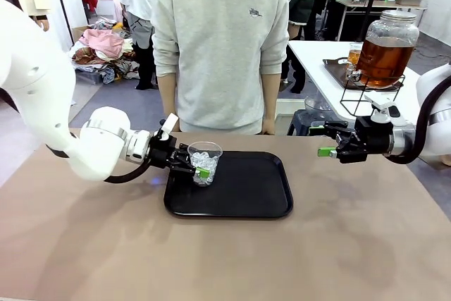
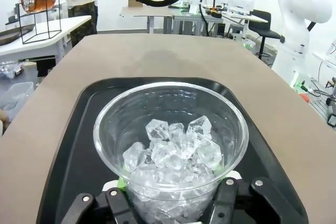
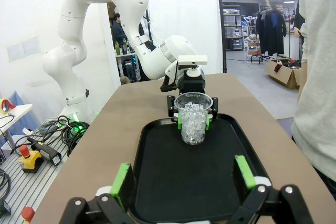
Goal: Pour the drink into the iced cup.
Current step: Pick up the iced cup indicated by the human and present it to them.
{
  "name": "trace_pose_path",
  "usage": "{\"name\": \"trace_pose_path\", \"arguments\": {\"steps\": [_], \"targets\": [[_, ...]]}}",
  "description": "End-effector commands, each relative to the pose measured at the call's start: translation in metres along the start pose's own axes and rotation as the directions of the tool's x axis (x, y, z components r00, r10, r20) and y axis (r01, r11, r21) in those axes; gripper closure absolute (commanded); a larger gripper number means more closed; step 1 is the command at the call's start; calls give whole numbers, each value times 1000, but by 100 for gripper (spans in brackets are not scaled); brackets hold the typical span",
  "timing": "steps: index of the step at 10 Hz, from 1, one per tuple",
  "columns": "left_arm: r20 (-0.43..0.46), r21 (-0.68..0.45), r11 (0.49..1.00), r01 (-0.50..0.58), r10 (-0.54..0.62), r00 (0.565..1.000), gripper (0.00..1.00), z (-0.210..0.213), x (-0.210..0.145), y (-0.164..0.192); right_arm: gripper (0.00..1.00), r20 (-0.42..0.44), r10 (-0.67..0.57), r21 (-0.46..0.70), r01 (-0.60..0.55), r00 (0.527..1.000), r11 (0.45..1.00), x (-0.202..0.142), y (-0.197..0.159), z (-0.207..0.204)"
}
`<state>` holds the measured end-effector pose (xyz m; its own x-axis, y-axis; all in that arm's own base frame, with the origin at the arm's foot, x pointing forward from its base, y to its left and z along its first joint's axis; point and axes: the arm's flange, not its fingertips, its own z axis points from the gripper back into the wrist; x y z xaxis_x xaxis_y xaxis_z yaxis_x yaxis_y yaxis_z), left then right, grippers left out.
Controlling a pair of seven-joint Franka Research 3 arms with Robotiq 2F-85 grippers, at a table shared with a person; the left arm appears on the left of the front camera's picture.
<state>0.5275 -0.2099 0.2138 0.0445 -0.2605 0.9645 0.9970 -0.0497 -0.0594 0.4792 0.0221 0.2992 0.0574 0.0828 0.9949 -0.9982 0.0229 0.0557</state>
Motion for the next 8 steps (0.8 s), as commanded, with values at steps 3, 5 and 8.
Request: {"name": "trace_pose_path", "arguments": {"steps": [3,5,8], "targets": [[77,35,999,20,-23,997,38,-5,9,-3,0,-1,7,-3,-7,1000,1000,3,-1,-1],[118,65,998,27,-34,992,38,-2,29,-4,0,-1,7,-3,-7,1000,1000,3,-1,-1],[81,106,994,35,-43,996,38,3,77,9,0,-1,7,-3,-7,1000,1000,3,-1,-1]]}}
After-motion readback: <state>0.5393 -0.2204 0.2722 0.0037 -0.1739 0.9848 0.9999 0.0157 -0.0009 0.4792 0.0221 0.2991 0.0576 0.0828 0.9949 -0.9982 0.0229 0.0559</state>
